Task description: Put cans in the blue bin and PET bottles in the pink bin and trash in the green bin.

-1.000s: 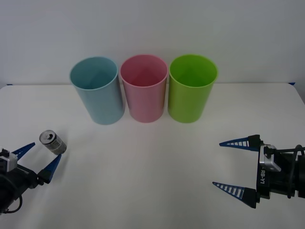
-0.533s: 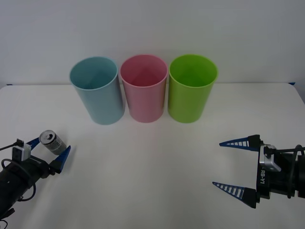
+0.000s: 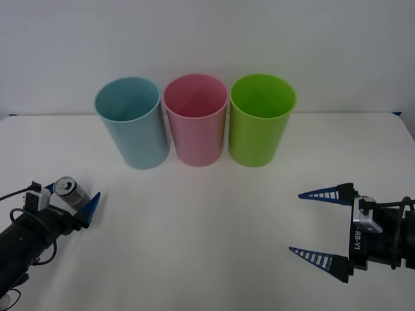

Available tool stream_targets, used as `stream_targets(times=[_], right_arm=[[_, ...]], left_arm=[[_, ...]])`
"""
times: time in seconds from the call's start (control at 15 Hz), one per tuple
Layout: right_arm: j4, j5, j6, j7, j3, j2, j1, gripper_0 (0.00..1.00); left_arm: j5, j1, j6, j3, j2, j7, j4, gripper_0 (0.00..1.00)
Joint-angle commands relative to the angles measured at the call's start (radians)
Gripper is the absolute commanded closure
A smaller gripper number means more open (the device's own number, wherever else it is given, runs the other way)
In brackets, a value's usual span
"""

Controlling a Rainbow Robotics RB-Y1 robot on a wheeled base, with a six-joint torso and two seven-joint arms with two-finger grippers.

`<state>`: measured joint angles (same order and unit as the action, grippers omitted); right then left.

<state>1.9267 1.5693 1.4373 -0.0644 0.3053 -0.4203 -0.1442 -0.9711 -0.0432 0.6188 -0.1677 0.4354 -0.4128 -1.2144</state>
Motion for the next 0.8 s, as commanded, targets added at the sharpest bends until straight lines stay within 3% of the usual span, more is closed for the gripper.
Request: stream_targets(times=[0.07,0.13,0.8], right_arm=[[0.000,0.000,0.000,0.000,0.000,0.000,0.000,0.00],[0.000,0.000,0.000,0.000,0.000,0.000,0.000,0.00],[0.000,0.000,0.000,0.000,0.000,0.000,0.000,0.00]], left_arm=[[-0.015,0.006,-0.021,0.001,-0.003,0.011,-0.001,0.67],[-0.023,0.009,-0.034,0.001,-0.006,0.012,-0.001,1.00],[-0.021,0.011,-0.013,0.001,-0.007,0.009,0.001,1.00]])
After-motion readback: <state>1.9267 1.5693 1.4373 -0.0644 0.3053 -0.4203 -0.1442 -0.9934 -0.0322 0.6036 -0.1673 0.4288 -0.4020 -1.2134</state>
